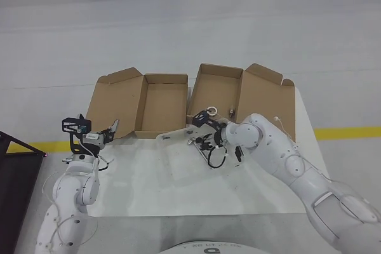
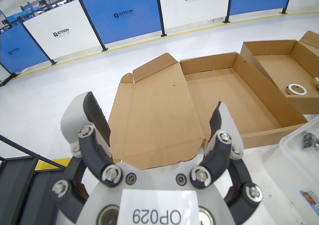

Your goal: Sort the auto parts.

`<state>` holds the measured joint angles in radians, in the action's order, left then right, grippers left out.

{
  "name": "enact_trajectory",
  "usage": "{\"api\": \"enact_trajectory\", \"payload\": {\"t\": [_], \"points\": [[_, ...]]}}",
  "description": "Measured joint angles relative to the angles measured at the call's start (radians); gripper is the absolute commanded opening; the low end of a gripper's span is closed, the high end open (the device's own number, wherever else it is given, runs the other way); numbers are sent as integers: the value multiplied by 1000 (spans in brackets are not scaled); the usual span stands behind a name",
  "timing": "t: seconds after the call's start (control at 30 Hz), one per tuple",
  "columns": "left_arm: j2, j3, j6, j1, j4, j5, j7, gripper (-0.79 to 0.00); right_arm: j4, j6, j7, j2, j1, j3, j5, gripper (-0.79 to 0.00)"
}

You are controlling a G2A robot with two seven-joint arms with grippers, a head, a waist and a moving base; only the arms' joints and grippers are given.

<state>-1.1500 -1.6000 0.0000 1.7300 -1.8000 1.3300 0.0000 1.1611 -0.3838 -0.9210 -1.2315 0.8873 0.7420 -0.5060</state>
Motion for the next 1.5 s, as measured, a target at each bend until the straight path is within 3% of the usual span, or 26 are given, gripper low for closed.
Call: {"api": "enact_trajectory", "payload": {"t": [0.07, 0.83, 1.2, 1.5], "points": [[0, 0, 0, 0, 0, 0, 0, 0, 7, 12, 15, 2, 2, 6, -19, -566], [0, 0, 0, 0, 0, 0, 0, 0, -29, 42, 82, -28, -22, -34, -67, -539], [0, 0, 0, 0, 0, 0, 0, 0, -75, 62, 115, -48, -36, -59, -105, -465], [0, 0, 0, 0, 0, 0, 0, 0, -68, 35, 72, -53, -30, -61, -74, -499]]}}
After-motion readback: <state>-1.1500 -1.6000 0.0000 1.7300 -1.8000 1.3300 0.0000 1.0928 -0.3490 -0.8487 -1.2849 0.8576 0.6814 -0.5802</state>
